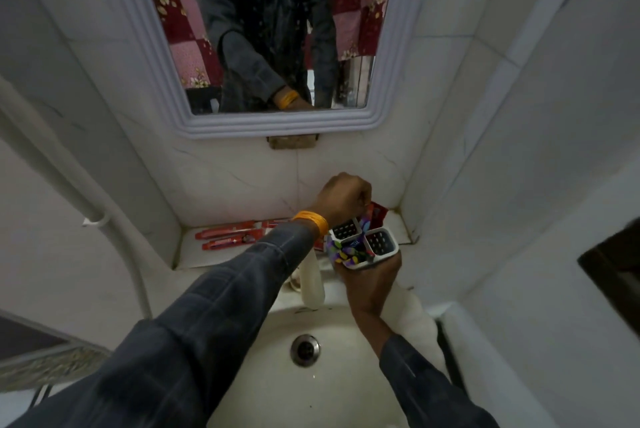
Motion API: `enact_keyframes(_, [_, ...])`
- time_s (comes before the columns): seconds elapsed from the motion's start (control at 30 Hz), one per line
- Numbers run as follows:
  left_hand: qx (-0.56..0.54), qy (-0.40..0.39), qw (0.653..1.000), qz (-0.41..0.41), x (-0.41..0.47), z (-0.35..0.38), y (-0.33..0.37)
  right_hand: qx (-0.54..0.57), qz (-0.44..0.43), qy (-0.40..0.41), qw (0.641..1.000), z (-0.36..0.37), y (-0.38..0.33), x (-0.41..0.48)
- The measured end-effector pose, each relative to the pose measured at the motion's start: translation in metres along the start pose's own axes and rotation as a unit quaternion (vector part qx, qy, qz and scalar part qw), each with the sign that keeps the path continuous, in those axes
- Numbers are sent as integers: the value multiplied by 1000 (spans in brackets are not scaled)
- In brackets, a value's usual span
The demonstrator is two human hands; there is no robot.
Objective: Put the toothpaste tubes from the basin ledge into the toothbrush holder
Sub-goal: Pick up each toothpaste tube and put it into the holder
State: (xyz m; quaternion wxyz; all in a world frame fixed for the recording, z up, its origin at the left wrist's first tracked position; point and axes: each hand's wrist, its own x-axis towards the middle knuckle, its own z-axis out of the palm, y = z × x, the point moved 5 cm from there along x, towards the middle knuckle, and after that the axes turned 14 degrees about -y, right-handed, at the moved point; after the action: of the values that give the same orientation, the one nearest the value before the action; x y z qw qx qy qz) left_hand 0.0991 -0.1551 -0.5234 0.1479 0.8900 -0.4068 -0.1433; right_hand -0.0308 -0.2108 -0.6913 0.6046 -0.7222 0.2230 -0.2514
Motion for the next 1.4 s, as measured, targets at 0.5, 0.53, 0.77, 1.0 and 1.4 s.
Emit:
enact_keyframes(0.5, [23,-95,995,-25,21,29,-4,-30,22,-4,999,7,-2,2])
enact_keyframes(0.53, [9,-93,995,-16,19,28,-9,-28,22,-9,999,6,0,4])
enact_keyframes(0.77, [-161,51,980,-110,-37,-3,-114,-23,35,-3,999,7,13,7])
enact_keyframes(1.0, [-62,-62,949,-303,-121,50,-218,59,30,-45,997,-1,5,-8])
enact_keyframes(1.4, [-63,-51,956,-283,-110,82,-229,-31,42,-7,999,-24,0,-25])
